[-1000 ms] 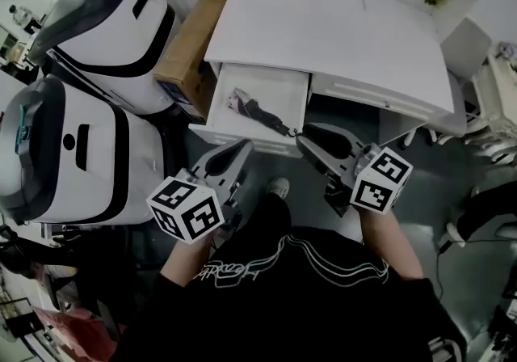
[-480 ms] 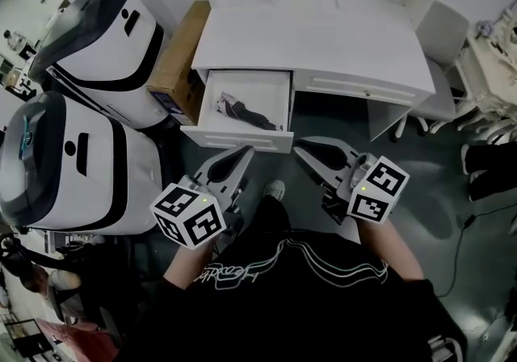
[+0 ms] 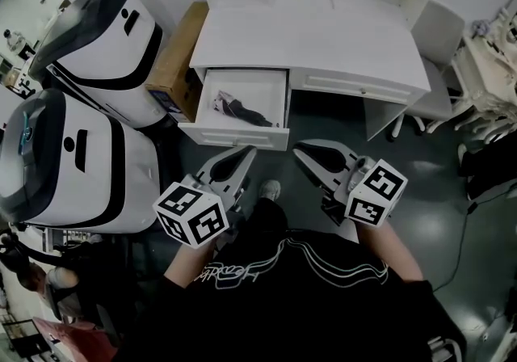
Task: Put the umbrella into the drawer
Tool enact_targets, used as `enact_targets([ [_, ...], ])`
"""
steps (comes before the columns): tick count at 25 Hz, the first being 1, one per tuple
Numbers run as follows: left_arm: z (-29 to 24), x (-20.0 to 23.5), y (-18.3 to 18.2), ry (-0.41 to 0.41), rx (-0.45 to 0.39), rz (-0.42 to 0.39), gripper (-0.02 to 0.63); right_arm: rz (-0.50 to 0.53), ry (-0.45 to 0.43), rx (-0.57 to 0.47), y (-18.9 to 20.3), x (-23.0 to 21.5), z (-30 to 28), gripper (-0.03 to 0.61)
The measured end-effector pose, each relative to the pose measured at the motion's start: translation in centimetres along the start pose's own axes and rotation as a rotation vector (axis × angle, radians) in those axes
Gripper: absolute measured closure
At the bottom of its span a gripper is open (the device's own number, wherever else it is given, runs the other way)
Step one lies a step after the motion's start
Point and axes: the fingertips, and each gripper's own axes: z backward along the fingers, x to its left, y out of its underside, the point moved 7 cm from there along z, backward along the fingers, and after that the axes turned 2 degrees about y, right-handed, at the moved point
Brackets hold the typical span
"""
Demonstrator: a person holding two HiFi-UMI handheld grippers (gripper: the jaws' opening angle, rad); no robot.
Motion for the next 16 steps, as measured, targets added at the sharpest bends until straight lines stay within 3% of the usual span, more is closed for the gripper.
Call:
enact_targets([
  [16, -0.9, -1.0, 0.8, 0.010, 0.034, -0.004, 0.594, -0.018, 0.006, 0.011, 0.9, 0.1, 1.2, 0.528],
])
